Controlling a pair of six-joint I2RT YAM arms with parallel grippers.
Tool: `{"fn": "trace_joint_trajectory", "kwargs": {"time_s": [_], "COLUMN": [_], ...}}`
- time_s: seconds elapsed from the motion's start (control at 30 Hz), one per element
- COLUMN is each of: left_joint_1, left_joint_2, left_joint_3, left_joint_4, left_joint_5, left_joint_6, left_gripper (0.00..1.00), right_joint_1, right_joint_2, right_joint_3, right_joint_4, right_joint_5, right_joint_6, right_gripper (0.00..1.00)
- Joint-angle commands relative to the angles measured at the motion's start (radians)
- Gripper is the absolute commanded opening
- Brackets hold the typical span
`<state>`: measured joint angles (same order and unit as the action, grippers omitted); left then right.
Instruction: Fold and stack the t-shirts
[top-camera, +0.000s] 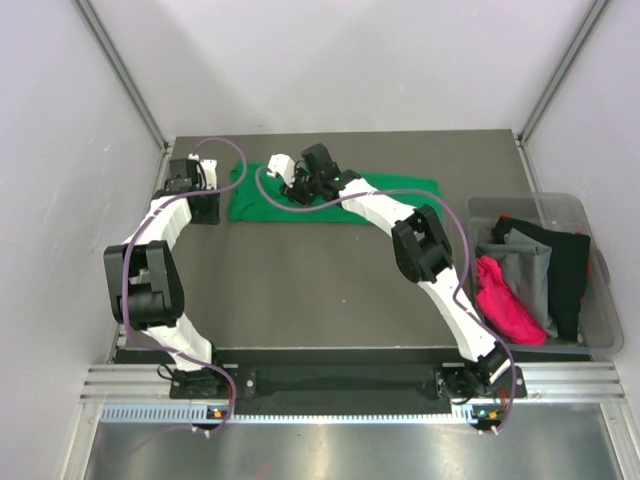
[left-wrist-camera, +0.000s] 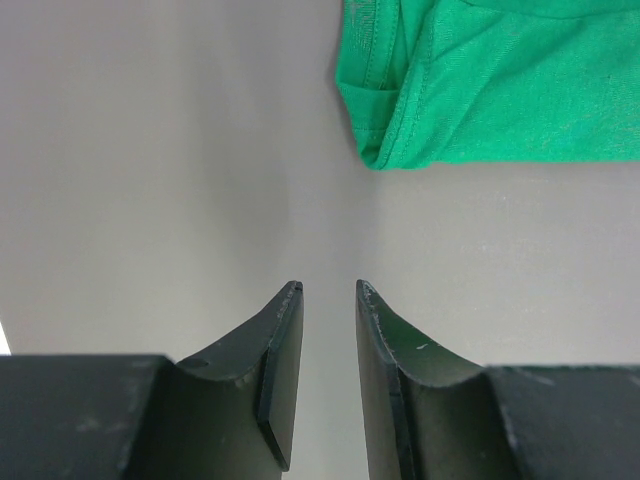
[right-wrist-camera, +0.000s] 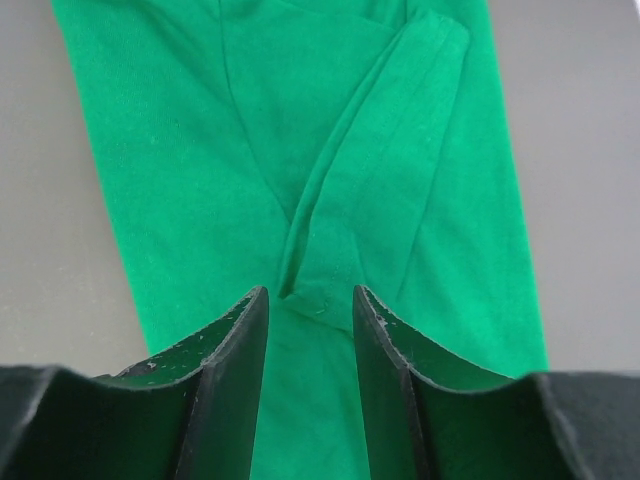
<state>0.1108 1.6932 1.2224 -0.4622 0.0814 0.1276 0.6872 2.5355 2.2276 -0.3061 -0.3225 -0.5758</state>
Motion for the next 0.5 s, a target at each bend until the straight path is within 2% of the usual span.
{"fn": "trace_joint_trajectory", "kwargs": {"time_s": [0.0,0.23,0.37,0.47], "left_joint_1": [0.007,0.007,0.009,0.012], "left_joint_2": [-0.033,-0.038,-0.038,-0.041], "left_joint_3": [-0.008,-0.011,-0.014,-0.017], "left_joint_4": [0.051,0.051,0.053,0.053], "left_joint_5": [0.018,0.024,0.029,0.029], "left_joint_6": [-0.013,-0.017,-0.019,-0.017], "left_gripper": [0.33,0.33,0.33,0.33], "right_joint_1": [0.029,0.035,0.04,0.04], "right_joint_2": [0.028,0.045,0.051,0.046], "right_joint_3": [0.058,0.076,0.083,0.08], "right_joint_4": [0.036,0.036,0.036,0.05], "right_joint_5": [-0.001,0.045,0.071,0.089], "right_joint_6": [0.005,-0.007,-0.015,-0.015], "right_gripper": [0.4,0.33,0.18,0.14]}}
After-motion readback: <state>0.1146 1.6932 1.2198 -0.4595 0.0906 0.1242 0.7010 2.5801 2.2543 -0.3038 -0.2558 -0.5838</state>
